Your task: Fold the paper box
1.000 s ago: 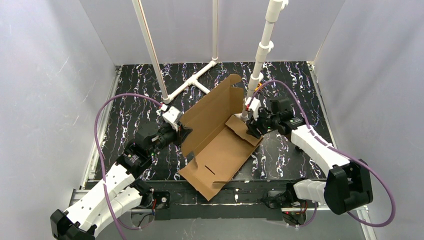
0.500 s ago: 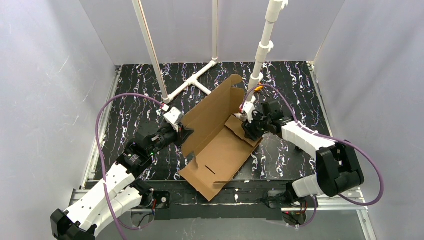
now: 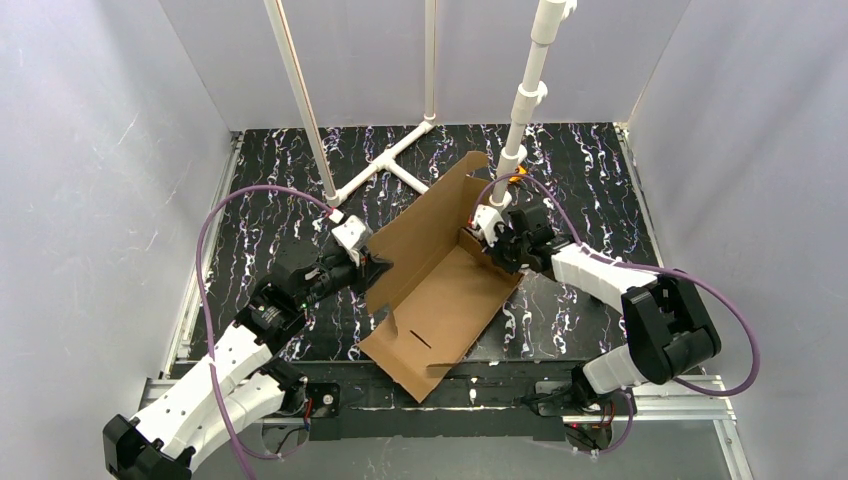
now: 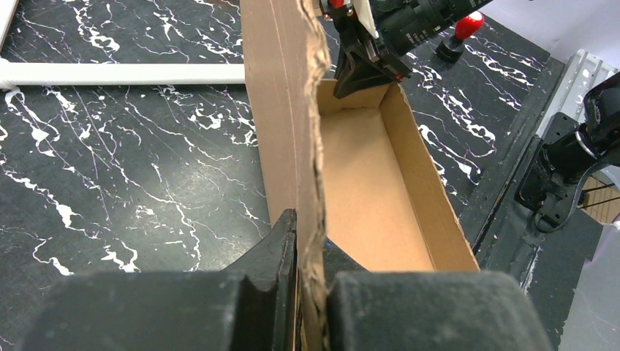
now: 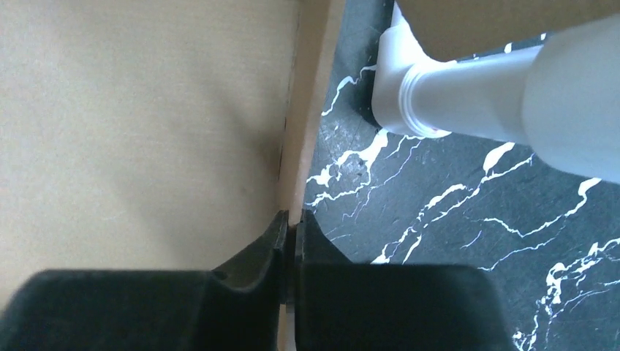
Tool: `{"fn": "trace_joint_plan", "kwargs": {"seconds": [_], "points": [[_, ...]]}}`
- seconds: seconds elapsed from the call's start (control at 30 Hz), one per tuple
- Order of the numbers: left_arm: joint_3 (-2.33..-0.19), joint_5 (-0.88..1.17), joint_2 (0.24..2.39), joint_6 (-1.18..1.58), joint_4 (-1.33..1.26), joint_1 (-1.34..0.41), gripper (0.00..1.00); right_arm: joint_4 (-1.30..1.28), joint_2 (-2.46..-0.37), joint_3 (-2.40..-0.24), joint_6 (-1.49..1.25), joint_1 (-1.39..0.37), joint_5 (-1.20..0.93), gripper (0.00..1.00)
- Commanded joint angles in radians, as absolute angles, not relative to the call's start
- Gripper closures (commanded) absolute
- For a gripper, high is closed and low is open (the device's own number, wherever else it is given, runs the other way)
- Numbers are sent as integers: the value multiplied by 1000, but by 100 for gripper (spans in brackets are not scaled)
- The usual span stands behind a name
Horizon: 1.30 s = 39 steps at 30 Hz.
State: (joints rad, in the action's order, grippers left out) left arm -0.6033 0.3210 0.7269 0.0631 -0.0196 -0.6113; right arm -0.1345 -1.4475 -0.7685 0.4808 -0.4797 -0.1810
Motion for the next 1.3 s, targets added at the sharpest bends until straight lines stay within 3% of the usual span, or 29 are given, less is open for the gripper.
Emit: {"fn": "trace_joint_plan", "kwargs": {"seconds": [0.0, 0.43, 0.53, 0.73, 0.87, 1.03, 1.27], "points": [[-643, 370, 719, 63, -63, -612, 100, -102, -1461, -758, 475, -526, -66, 99], [-637, 328, 695, 66, -67, -612, 100, -63, -1462, -737, 503, -610, 199, 99], [-639, 328, 696, 64, -67, -612, 100, -137, -1481, -759, 504, -611, 81, 99], [-637, 336, 692, 53, -62, -612, 100, -189, -1486, -795, 458, -569, -109, 62], [-640, 368, 701, 46, -66, -612, 100, -173, -1488, -822, 414, -527, -129, 52], [-650, 420, 724, 48, -69, -612, 100, -130, -1492, -829, 370, -523, -120, 51], [-655, 437, 724, 56, -71, -612, 100, -11, -1513, -785, 285, -523, -79, 62]]}}
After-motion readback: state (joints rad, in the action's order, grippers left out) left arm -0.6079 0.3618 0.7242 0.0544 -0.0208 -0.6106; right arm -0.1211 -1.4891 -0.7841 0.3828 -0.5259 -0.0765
